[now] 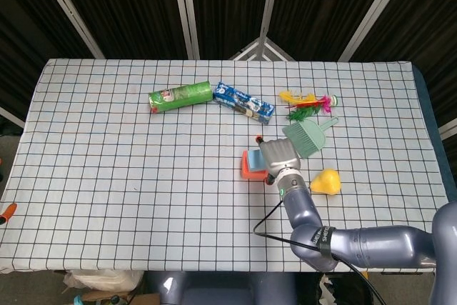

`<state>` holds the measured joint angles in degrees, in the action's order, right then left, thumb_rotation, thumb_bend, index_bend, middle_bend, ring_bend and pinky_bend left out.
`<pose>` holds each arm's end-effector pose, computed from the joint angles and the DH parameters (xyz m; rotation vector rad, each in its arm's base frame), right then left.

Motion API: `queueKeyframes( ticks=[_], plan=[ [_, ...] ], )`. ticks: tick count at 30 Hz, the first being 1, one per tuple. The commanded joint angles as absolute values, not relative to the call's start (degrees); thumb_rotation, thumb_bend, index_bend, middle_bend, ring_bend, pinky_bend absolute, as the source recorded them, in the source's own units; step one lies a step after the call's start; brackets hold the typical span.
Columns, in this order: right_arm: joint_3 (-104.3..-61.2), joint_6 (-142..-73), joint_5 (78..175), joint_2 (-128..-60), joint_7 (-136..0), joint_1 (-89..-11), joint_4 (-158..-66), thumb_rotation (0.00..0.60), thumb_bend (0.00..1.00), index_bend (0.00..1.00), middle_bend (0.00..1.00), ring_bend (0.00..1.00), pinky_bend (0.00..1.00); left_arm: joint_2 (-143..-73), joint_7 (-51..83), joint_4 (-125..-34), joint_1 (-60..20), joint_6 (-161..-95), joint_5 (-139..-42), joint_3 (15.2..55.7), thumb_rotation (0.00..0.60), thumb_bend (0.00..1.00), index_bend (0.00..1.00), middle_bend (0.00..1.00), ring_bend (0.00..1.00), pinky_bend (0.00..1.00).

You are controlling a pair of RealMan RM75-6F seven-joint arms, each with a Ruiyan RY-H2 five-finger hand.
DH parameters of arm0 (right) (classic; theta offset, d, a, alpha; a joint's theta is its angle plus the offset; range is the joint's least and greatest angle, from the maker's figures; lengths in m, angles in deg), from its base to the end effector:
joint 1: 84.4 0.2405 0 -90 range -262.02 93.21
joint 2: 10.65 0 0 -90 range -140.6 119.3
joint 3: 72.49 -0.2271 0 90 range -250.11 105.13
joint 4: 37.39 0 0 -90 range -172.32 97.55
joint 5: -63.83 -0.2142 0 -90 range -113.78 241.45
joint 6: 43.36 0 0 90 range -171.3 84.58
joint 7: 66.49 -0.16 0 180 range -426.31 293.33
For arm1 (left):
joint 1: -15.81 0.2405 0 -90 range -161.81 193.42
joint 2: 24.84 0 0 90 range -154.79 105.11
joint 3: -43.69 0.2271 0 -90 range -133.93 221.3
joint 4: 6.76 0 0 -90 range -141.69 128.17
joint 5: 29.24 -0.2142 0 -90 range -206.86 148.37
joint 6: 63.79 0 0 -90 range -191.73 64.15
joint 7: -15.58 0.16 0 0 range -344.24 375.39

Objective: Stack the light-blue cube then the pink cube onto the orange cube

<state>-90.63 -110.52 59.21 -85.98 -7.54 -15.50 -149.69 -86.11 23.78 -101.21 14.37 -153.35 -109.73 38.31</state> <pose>-0.0373 -0.3347 0.0160 1.8157 -1.0864 0.4150 -0.2997 0.1850 0.1780 -1.2540 -0.7737 -0.7660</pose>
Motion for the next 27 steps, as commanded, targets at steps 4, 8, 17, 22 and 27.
queueKeyframes(
  ticks=[4, 8, 17, 22, 27],
  plan=[
    [-89.71, -112.47, 60.56, -82.17, -8.13, -16.27, -154.65, 0.600, 0.26, 0.14, 0.97, 0.90, 0.67, -86.14, 23.96, -101.31, 14.50, -153.64, -110.02, 38.44, 0.600, 0.24, 0.13, 0.06, 0.02, 0.18],
    [-87.56, -115.14, 64.86, -79.86, -9.01, -18.08, -158.14, 0.600, 0.26, 0.14, 0.97, 0.90, 0.67, -86.13, 23.90, -101.28, 14.40, -153.34, -109.60, 38.31, 0.600, 0.24, 0.13, 0.06, 0.02, 0.18],
    [-80.01, -116.78, 81.92, -74.76, -17.07, -27.34, -162.61, 0.600, 0.26, 0.17, 0.97, 0.90, 0.67, -86.04, 23.69, -101.36, 14.38, -153.16, -109.42, 38.27, 0.600, 0.24, 0.13, 0.06, 0.02, 0.18],
    [-76.63, -115.09, 88.06, -73.16, -21.29, -31.55, -161.29, 0.600, 0.26, 0.21, 0.97, 0.90, 0.67, -85.99, 23.70, -101.42, 14.27, -152.79, -109.15, 38.25, 0.600, 0.24, 0.13, 0.06, 0.02, 0.18],
    [-73.83, -113.12, 93.54, -72.75, -24.87, -34.99, -158.08, 0.600, 0.26, 0.24, 0.97, 0.90, 0.67, -85.88, 23.51, -101.49, 14.44, -153.08, -109.11, 38.21, 0.600, 0.24, 0.13, 0.06, 0.02, 0.18]
  ],
)
